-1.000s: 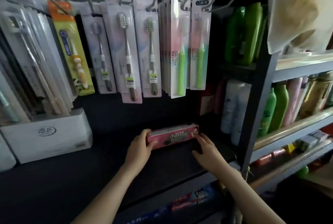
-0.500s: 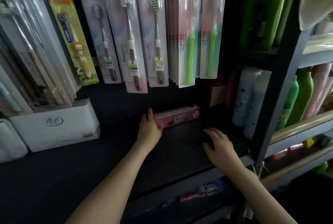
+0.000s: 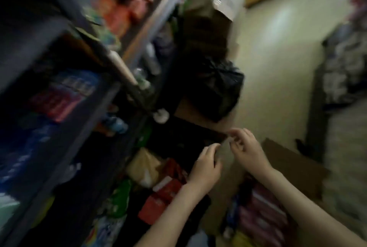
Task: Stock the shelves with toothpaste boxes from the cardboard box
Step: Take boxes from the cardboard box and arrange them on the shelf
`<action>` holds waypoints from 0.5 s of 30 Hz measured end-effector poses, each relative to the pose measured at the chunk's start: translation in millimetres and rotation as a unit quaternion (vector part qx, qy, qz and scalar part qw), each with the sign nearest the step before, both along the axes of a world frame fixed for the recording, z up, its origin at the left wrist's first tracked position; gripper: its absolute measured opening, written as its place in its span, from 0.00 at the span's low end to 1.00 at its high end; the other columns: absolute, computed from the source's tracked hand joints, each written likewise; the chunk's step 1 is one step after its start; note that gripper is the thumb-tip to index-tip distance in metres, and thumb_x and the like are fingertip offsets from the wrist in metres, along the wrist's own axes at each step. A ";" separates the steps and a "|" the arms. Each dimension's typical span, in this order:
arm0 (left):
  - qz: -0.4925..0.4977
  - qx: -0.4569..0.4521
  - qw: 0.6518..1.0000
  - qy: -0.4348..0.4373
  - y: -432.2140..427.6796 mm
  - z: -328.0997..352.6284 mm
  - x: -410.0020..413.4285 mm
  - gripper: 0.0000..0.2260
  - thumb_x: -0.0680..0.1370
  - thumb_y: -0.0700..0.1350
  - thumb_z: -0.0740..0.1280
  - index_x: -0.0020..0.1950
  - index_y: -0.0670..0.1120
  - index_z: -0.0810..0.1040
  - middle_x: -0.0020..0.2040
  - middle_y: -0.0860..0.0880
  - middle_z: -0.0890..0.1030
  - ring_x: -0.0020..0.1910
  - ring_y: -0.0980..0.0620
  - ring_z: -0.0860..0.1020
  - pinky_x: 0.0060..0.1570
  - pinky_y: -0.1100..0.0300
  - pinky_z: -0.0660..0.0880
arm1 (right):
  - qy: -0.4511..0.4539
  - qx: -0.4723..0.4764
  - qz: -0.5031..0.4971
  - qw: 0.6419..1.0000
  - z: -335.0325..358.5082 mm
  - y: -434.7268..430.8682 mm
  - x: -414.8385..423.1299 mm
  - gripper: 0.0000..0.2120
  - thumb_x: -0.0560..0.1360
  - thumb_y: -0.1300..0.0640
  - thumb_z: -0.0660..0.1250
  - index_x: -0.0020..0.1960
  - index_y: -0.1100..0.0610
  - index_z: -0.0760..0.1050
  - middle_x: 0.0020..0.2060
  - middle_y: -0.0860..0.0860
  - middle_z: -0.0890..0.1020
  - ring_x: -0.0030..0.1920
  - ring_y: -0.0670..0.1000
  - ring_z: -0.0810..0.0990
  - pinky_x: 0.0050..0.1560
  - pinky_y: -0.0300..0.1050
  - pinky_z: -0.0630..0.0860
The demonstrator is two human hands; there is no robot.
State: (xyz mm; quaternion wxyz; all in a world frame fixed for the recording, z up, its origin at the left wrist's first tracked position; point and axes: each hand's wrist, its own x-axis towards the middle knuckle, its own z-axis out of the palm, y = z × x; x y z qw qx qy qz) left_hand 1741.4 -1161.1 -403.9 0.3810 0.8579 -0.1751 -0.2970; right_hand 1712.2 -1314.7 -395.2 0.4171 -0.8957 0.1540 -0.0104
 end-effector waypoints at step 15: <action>-0.204 0.189 0.929 0.244 -102.5 -329.7 -195.0 0.20 0.81 0.42 0.61 0.73 0.48 0.64 0.66 0.48 0.70 0.65 0.50 0.70 0.64 0.58 0.69 | 0.468 0.067 -0.018 0.881 -382.2 -56.1 -329.1 0.28 0.76 0.55 0.65 0.73 0.54 0.58 0.71 0.52 0.66 0.72 0.53 0.62 0.69 0.46 0.59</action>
